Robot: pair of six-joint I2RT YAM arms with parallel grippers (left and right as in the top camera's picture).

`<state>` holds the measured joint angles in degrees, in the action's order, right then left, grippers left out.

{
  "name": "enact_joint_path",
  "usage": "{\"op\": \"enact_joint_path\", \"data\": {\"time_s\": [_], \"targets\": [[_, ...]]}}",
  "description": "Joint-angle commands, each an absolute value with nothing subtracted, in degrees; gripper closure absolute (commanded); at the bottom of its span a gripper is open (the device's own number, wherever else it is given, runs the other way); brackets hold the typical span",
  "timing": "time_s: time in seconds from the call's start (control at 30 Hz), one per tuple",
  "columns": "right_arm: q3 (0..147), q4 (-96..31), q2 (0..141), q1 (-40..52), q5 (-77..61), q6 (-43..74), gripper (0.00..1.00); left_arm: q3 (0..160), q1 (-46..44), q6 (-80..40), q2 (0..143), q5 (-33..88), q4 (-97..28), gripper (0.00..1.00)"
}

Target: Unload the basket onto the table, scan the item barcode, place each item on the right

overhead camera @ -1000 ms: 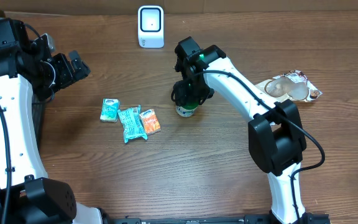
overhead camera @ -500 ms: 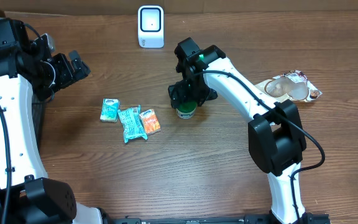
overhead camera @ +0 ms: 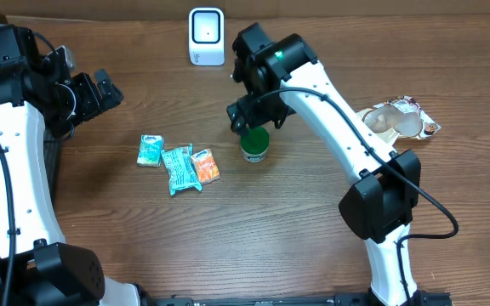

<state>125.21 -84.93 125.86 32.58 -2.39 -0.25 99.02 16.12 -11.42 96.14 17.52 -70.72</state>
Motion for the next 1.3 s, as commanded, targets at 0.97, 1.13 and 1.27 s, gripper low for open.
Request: {"op": "enact_joint_path", "data": {"time_s": [0.97, 1.13, 1.27], "targets": [[109.0, -70.1, 124.7, 34.5, 2.9, -6.3, 0.16, 99.2, 15.7, -10.7, 96.3, 17.4, -70.7, 0.0], [108.9, -70.0, 124.7, 34.5, 2.9, -6.3, 0.22, 99.2, 15.7, -10.7, 96.3, 17.4, -70.7, 0.0], [108.1, -69.2, 124.7, 34.5, 2.4, -6.1, 0.22, 99.2, 15.7, -10.7, 96.3, 17.4, -70.7, 0.0]]}}
